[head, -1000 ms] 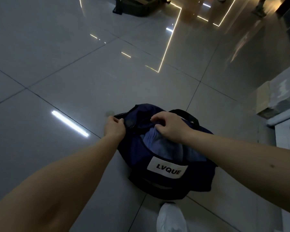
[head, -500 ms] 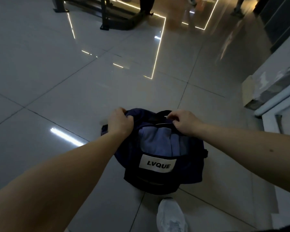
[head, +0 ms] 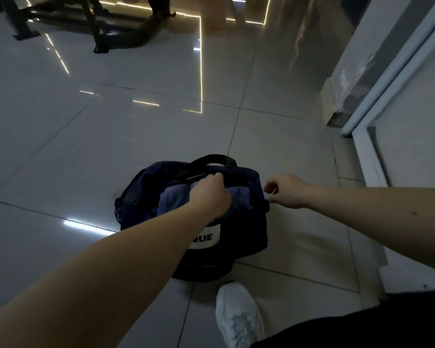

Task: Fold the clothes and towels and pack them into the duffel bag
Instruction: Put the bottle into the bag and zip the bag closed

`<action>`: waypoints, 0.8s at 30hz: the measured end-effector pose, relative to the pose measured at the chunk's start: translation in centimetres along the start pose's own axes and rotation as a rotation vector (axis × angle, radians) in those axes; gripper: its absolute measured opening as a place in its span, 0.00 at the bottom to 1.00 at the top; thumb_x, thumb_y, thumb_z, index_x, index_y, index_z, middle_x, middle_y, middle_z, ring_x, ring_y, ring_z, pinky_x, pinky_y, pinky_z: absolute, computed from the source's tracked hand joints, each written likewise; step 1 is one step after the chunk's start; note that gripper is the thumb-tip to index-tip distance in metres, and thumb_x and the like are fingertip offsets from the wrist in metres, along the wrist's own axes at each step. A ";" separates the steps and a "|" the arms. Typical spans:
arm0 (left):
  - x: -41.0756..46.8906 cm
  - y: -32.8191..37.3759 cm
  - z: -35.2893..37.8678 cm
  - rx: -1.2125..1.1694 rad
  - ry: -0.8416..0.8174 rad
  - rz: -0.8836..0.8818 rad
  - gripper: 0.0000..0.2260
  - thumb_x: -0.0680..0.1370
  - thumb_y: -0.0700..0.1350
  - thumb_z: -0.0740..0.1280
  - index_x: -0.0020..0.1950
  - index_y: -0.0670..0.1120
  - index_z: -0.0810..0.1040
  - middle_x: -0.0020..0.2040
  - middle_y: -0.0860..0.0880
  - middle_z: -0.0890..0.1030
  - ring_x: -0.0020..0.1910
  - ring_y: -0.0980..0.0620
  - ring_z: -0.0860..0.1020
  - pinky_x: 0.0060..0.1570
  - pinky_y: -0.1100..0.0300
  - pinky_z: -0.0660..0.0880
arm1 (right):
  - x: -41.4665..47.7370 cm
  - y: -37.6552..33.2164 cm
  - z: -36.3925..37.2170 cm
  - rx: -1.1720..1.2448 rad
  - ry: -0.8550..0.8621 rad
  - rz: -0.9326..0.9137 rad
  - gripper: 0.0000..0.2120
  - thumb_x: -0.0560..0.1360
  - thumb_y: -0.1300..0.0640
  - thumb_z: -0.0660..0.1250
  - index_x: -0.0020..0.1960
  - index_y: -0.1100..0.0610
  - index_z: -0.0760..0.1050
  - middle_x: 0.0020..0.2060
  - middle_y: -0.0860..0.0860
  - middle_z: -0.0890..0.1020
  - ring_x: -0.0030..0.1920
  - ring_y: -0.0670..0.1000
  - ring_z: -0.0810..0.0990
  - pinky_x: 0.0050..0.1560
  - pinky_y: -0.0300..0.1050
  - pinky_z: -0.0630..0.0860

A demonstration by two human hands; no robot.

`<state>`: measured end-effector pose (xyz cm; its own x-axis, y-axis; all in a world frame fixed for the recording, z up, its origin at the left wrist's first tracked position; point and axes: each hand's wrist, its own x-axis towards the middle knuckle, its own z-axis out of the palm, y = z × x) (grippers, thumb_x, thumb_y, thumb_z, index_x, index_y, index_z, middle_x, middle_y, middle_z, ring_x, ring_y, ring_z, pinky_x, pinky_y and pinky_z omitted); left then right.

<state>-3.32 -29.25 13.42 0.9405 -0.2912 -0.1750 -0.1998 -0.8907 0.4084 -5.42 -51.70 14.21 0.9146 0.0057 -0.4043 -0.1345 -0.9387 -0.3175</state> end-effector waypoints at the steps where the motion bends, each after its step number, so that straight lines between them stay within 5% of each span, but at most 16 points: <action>1: 0.2 0.1 0.5 0.041 -0.039 -0.010 0.11 0.79 0.43 0.61 0.60 0.43 0.74 0.56 0.44 0.79 0.55 0.41 0.77 0.47 0.53 0.70 | -0.1 0.3 0.6 0.024 -0.007 0.002 0.12 0.74 0.54 0.74 0.55 0.56 0.80 0.52 0.53 0.83 0.52 0.54 0.80 0.55 0.48 0.78; 6: 0.8 -0.9 2.3 0.211 -0.137 0.024 0.14 0.80 0.43 0.62 0.65 0.44 0.74 0.61 0.44 0.77 0.61 0.42 0.75 0.54 0.52 0.73 | 0.4 1.1 3.5 0.100 0.023 -0.015 0.12 0.72 0.51 0.76 0.51 0.52 0.77 0.48 0.51 0.79 0.51 0.54 0.79 0.50 0.44 0.74; 11: 0.8 0.1 2.5 0.246 0.017 0.094 0.15 0.78 0.41 0.64 0.64 0.46 0.76 0.62 0.46 0.75 0.62 0.44 0.72 0.57 0.53 0.71 | 1.0 2.0 4.0 0.150 0.039 -0.014 0.10 0.73 0.54 0.76 0.51 0.52 0.76 0.49 0.50 0.79 0.52 0.54 0.79 0.52 0.45 0.76; 18: 0.3 2.9 3.6 0.414 0.144 0.256 0.11 0.78 0.51 0.64 0.60 0.53 0.78 0.59 0.49 0.75 0.59 0.45 0.69 0.56 0.50 0.65 | 1.1 2.9 4.0 0.228 0.039 -0.001 0.10 0.72 0.60 0.76 0.49 0.51 0.77 0.47 0.50 0.79 0.51 0.53 0.80 0.50 0.42 0.74; 24: -0.2 4.6 5.6 0.166 -0.072 0.296 0.15 0.81 0.48 0.62 0.68 0.52 0.77 0.63 0.47 0.76 0.60 0.44 0.74 0.60 0.51 0.69 | 0.9 2.8 3.6 0.413 0.009 0.060 0.09 0.71 0.68 0.74 0.43 0.55 0.79 0.42 0.52 0.81 0.44 0.53 0.81 0.44 0.44 0.79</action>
<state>-5.96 -35.25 10.34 0.8144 -0.5641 -0.1363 -0.5087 -0.8069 0.3002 -6.33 -53.15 9.89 0.9034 -0.0497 -0.4260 -0.3281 -0.7198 -0.6118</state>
